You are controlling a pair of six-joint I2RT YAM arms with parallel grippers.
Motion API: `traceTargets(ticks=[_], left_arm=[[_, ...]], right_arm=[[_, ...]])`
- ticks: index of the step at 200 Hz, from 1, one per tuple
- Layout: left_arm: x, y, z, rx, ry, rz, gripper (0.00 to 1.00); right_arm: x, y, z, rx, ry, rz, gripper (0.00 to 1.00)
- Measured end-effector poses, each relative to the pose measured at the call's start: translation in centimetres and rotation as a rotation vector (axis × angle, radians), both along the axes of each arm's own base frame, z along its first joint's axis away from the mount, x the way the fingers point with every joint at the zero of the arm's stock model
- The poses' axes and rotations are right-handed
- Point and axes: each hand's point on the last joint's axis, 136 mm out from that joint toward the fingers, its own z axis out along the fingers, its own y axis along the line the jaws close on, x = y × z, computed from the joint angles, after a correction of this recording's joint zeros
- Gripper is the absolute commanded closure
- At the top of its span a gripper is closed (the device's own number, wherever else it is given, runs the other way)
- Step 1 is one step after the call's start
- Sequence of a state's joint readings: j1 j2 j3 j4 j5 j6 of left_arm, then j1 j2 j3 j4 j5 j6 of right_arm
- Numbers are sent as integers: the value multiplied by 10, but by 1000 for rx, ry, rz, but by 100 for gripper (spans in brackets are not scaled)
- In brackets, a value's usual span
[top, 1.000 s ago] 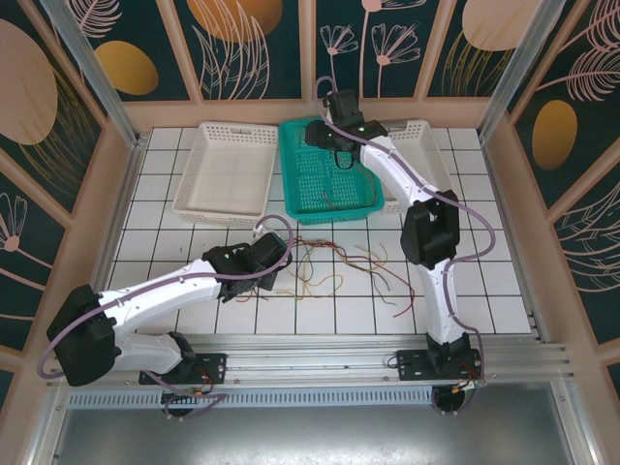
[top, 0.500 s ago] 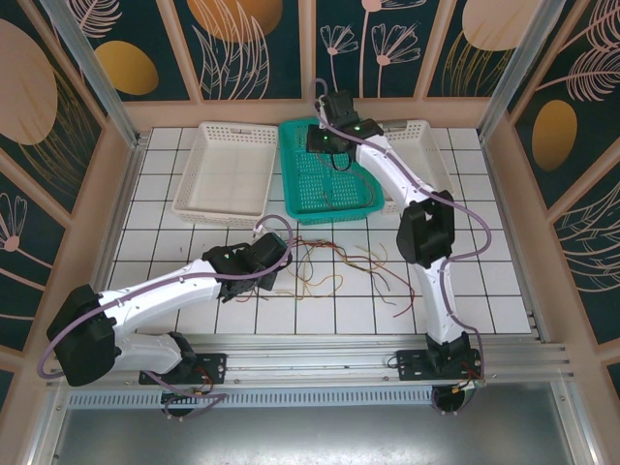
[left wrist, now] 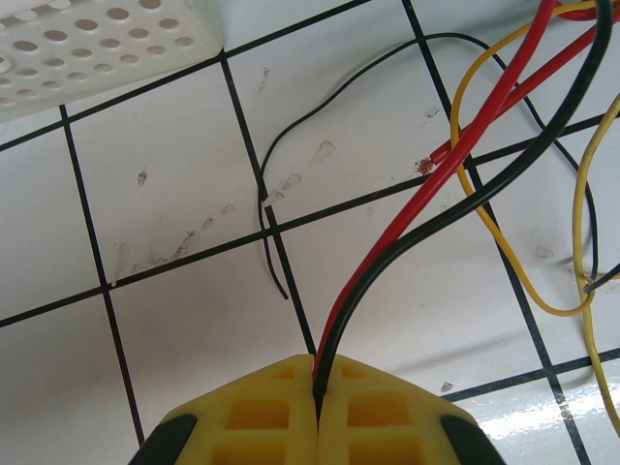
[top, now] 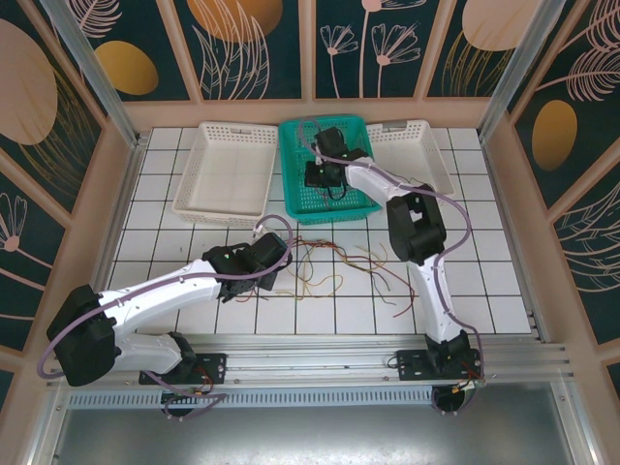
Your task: Untangle the cables
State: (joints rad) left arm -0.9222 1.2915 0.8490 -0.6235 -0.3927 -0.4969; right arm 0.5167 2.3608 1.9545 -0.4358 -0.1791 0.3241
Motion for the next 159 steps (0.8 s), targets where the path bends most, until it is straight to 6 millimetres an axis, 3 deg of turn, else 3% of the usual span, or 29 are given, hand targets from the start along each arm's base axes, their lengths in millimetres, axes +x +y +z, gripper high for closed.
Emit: traceTargets(ticks=[26, 50, 57, 96, 159], left_arm=[[0, 0, 0, 0, 0, -1, 100], [0, 0, 0, 0, 0, -2, 100], [0, 0, 0, 0, 0, -2, 100], [0, 0, 0, 0, 0, -2, 100], [0, 0, 0, 0, 0, -2, 100]], right_arm=[[-2, -5, -27, -34, 30, -15, 100], [-3, -6, -29, -34, 28, -16, 100], [-2, -6, -26, -34, 29, -16, 99], [19, -1, 17, -28, -67, -24, 71], [24, -19, 35, -120, -112, -63, 50]])
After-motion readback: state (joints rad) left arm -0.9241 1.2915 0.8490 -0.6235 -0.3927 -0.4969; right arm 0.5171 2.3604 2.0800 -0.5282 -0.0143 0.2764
